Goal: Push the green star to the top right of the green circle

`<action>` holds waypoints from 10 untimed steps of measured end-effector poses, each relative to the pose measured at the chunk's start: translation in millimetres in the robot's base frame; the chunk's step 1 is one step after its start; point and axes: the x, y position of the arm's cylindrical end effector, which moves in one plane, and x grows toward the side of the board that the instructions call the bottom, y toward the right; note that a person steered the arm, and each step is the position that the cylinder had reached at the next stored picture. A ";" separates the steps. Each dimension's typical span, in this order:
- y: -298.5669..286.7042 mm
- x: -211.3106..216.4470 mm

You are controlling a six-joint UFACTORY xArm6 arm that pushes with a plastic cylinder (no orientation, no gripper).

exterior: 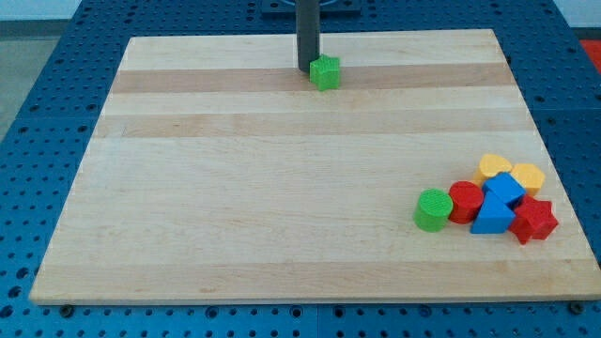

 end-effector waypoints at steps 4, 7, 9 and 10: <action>47.2 218.3; -50.8 -10.5; 0.4 -47.7; 25.8 16.8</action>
